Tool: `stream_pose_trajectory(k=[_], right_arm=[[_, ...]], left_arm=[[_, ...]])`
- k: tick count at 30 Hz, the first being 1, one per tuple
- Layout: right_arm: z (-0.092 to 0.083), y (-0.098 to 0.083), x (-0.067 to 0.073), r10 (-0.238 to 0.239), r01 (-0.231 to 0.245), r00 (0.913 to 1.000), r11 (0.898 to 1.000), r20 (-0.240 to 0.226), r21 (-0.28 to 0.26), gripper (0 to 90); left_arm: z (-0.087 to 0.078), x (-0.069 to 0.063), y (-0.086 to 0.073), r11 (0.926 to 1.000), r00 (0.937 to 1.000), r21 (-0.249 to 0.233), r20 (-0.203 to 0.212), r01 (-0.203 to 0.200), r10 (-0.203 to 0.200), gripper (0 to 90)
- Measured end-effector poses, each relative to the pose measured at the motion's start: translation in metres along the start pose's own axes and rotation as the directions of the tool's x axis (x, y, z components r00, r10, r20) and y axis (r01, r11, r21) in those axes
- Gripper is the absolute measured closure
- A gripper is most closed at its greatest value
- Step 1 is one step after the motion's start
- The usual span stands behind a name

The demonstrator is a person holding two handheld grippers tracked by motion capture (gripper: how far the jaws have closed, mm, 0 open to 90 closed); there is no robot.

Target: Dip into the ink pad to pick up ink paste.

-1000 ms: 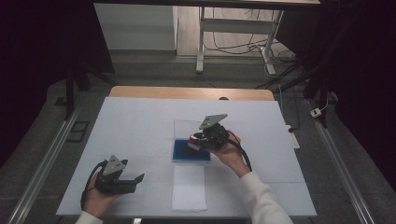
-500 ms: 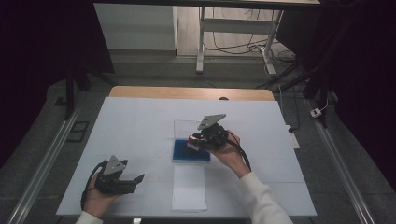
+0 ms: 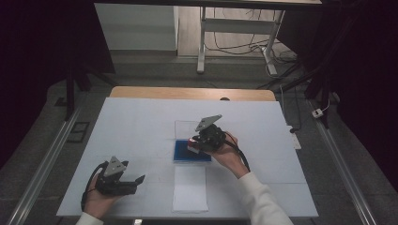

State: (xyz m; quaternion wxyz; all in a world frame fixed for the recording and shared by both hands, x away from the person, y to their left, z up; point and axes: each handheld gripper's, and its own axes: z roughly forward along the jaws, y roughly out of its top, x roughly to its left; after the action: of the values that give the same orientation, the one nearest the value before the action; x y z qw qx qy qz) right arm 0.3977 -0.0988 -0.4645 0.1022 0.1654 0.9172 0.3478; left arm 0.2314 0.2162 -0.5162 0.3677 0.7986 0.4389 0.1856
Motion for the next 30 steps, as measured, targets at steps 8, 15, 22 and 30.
stream_pose_trajectory(k=[8, 15, 22, 30], right_arm=[[0.008, -0.004, -0.002, 0.011, -0.011, 0.9999, 1.000, 0.001, 0.011, 70.3], [0.012, -0.005, -0.001, -0.001, 0.001, 1.0000, 1.000, 0.003, 0.030, 70.3], [0.012, -0.005, -0.002, -0.002, 0.002, 1.0000, 0.999, 0.005, 0.042, 70.4], [0.013, -0.003, 0.000, -0.001, 0.001, 1.0000, 0.998, 0.009, 0.066, 70.5]], left_arm=[[0.000, 0.000, 0.000, 1.0000, 1.0000, 0.003, 0.001, 0.000, 0.000, 17.6], [-0.001, 0.001, -0.001, 1.0000, 1.0000, 0.001, 0.002, 0.000, 0.000, 17.6], [-0.001, 0.000, -0.001, 1.0000, 1.0000, 0.005, -0.001, -0.002, 0.002, 17.6], [0.000, 0.000, -0.001, 1.0000, 1.0000, 0.006, 0.000, -0.003, 0.003, 17.6]])
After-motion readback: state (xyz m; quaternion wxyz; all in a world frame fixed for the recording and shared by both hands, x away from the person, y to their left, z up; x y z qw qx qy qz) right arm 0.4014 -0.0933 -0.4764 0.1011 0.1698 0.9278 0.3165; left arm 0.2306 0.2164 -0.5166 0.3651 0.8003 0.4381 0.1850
